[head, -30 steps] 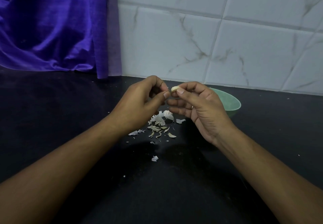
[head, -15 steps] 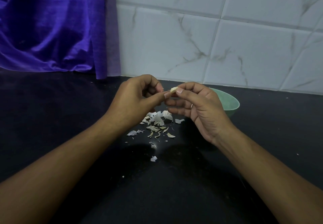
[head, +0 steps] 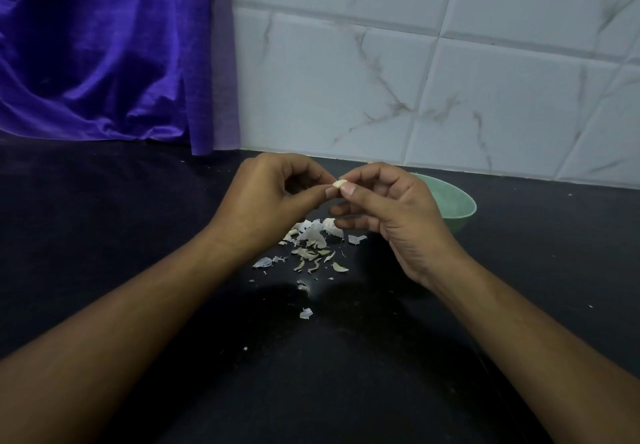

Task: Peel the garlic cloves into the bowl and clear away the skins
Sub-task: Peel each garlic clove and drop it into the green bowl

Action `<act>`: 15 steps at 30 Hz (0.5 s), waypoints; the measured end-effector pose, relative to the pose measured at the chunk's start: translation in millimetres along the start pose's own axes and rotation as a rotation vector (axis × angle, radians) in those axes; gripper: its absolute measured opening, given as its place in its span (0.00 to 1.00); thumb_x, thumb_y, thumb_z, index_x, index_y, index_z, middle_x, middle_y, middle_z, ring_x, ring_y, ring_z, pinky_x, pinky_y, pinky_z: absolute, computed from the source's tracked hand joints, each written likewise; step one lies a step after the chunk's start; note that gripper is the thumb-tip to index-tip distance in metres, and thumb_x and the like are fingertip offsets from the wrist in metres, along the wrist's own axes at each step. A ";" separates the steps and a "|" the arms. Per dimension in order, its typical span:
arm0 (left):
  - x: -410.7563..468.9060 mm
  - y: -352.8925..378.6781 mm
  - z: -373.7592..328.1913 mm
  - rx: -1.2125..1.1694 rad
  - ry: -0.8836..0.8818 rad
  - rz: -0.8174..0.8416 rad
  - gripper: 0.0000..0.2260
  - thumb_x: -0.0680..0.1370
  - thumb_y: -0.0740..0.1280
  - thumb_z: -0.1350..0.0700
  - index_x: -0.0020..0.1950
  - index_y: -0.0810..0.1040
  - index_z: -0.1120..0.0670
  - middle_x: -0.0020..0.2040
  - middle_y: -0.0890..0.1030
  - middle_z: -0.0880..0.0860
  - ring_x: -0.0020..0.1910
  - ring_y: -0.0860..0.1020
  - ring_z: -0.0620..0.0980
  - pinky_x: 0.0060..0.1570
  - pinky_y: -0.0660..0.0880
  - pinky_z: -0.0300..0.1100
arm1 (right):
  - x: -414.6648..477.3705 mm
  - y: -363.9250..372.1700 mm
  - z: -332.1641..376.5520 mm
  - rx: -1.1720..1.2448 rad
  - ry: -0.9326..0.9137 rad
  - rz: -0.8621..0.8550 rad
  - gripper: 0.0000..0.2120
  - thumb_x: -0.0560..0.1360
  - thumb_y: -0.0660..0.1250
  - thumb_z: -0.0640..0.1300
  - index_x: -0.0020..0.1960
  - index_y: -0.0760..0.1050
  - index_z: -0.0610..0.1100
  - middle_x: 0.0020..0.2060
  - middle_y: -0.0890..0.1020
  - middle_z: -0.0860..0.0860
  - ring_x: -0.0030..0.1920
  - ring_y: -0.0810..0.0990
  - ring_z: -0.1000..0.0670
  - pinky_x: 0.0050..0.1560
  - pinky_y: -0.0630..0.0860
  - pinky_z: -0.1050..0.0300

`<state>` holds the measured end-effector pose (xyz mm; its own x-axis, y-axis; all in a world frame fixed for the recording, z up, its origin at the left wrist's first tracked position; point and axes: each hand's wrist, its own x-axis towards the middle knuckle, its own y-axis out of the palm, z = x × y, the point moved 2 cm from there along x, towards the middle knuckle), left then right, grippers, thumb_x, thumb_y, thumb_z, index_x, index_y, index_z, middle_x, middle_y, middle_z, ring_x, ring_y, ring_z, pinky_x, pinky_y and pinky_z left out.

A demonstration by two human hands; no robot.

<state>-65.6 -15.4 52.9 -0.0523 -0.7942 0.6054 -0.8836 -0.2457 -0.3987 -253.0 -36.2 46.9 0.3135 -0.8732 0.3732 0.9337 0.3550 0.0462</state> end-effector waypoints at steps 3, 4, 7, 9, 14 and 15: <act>-0.5 -1.9 -3.7 0.096 0.054 -0.017 0.02 0.75 0.78 0.54 0.46 0.88 0.51 0.38 0.86 0.44 0.38 0.83 0.42 0.40 0.80 0.40 | 0.9 -1.6 -0.7 -0.079 -0.036 -0.009 0.04 0.78 0.70 0.33 0.53 0.80 0.35 0.46 0.87 0.39 0.42 0.84 0.43 0.48 0.85 0.47; -0.9 -2.1 -5.0 0.113 0.068 -0.022 0.02 0.75 0.79 0.54 0.46 0.88 0.51 0.38 0.86 0.44 0.38 0.83 0.41 0.39 0.79 0.37 | 1.3 -2.2 -0.8 -0.104 -0.047 -0.009 0.04 0.78 0.70 0.33 0.53 0.80 0.34 0.45 0.87 0.40 0.42 0.85 0.43 0.49 0.84 0.46; -1.9 -2.6 -6.8 0.108 0.080 -0.035 0.03 0.74 0.79 0.56 0.45 0.88 0.52 0.38 0.86 0.45 0.39 0.84 0.41 0.39 0.78 0.33 | 1.9 -2.9 -0.4 -0.151 -0.063 -0.009 0.06 0.78 0.71 0.33 0.54 0.81 0.33 0.46 0.87 0.39 0.43 0.85 0.44 0.51 0.84 0.42; -2.0 -2.2 -7.0 0.098 0.091 -0.042 0.03 0.74 0.80 0.56 0.46 0.88 0.52 0.38 0.86 0.45 0.39 0.84 0.41 0.40 0.78 0.33 | 2.0 -3.0 -0.2 -0.154 -0.062 -0.010 0.05 0.78 0.71 0.33 0.53 0.81 0.33 0.46 0.87 0.39 0.43 0.86 0.44 0.52 0.83 0.41; -1.5 -1.9 -5.8 0.059 0.097 -0.033 0.03 0.75 0.79 0.56 0.48 0.88 0.52 0.39 0.86 0.45 0.38 0.84 0.42 0.41 0.81 0.40 | 1.2 -1.8 -1.4 -0.101 -0.045 -0.015 0.03 0.78 0.71 0.32 0.52 0.81 0.35 0.46 0.88 0.40 0.44 0.86 0.43 0.51 0.84 0.45; -1.4 -1.7 -5.3 0.046 0.092 -0.026 0.03 0.75 0.79 0.56 0.48 0.88 0.52 0.39 0.86 0.46 0.37 0.84 0.42 0.41 0.82 0.43 | 0.9 -1.7 -1.5 -0.091 -0.043 -0.017 0.04 0.78 0.71 0.32 0.52 0.81 0.35 0.46 0.88 0.40 0.44 0.86 0.43 0.50 0.84 0.46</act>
<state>-66.5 -10.9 56.3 -0.0743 -0.7334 0.6758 -0.8630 -0.2923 -0.4122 -254.0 -38.0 45.8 0.2917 -0.8629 0.4127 0.9513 0.3069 -0.0307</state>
